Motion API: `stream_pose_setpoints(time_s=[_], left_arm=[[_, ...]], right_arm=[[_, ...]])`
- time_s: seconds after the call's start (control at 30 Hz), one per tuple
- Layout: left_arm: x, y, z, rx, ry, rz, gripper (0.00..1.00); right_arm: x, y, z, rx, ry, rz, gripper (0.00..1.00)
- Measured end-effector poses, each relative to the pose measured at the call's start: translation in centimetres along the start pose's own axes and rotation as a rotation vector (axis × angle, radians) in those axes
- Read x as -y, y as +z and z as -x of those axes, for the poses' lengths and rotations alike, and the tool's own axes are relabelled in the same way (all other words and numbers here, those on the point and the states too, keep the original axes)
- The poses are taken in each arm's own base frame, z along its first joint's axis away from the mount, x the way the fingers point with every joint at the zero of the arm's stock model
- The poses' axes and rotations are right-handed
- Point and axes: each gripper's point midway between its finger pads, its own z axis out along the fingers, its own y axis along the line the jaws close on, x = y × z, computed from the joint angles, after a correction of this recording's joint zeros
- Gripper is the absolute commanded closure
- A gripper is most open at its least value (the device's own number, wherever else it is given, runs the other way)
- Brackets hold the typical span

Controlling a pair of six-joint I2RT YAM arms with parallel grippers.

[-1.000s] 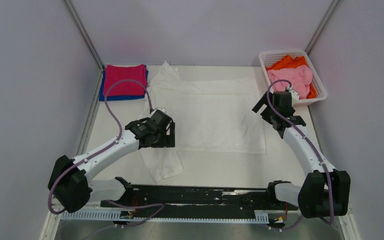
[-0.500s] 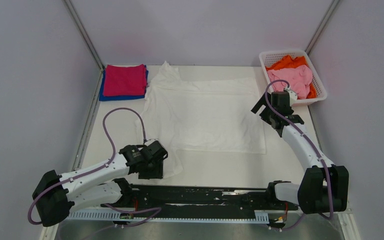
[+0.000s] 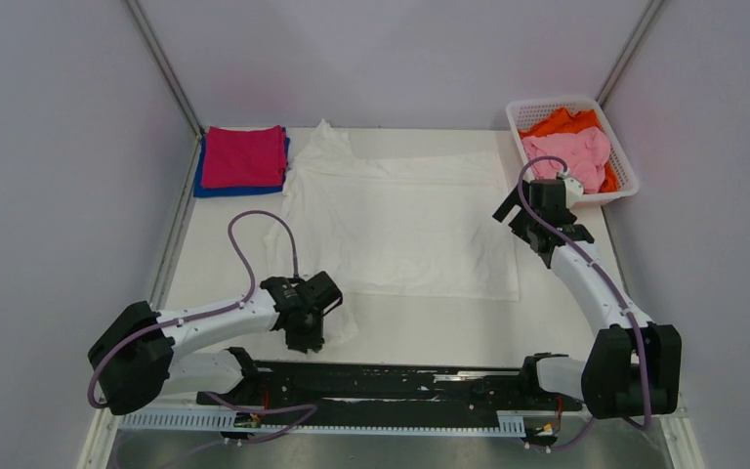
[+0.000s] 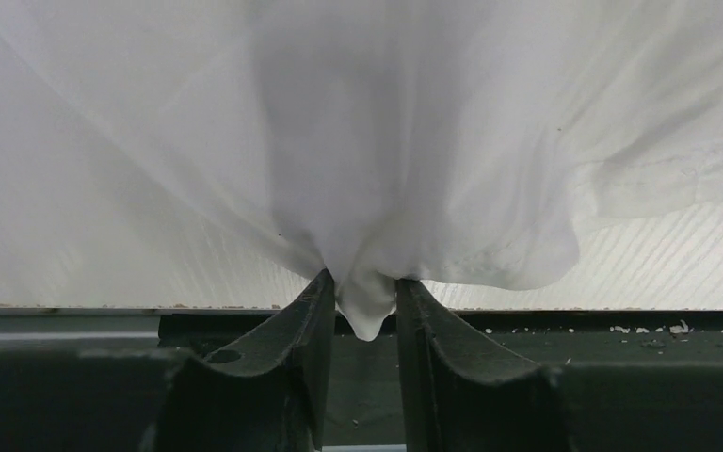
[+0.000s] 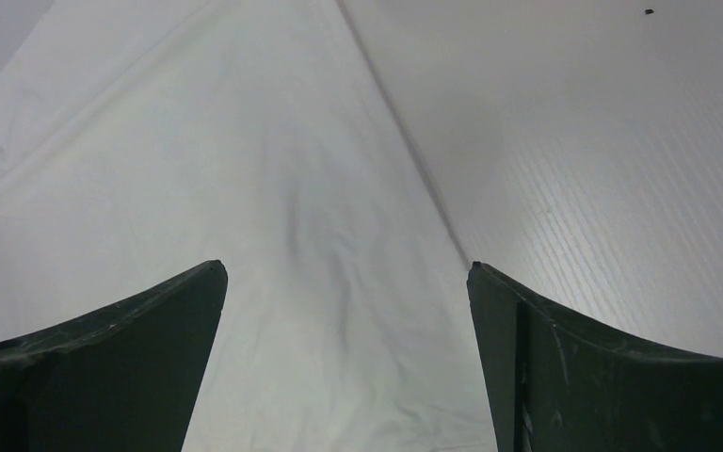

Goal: Fold and stack the t-shirts
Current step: Grab the side of the flattened tshirt closest away from the robot with both arms

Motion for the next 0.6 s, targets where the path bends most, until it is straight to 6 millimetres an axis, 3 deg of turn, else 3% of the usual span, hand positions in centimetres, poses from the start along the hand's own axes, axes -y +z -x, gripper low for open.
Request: stream_pose_setpoints(time_s=[0.1, 0.17, 0.2, 0.4, 0.6], left_arm=[[0.2, 0.1, 0.0, -0.015, 0.003, 0.013, 0.78], [0.4, 0.1, 0.0, -0.023, 0.009, 0.011, 0.97], [0.5, 0.1, 0.0, -0.027, 0.009, 0.010, 0.99], [0.7, 0.0, 0.0, -0.038, 0.035, 0.012, 1.00], [0.0, -0.6, 0.0, -0.023, 0.067, 0.019, 1.00]], right_arm=[[0.3, -0.2, 0.1, 0.015, 0.013, -0.014, 0.00], [0.9, -0.5, 0.0, 0.025, 0.031, -0.029, 0.00], [1.4, -0.7, -0.3, 0.028, 0.045, -0.039, 0.00], [3.8, -2.2, -2.7, 0.000, 0.120, -0.083, 0.00], [6.6, -3.5, -8.2, -0.138, 0.177, -0.142, 0.05]])
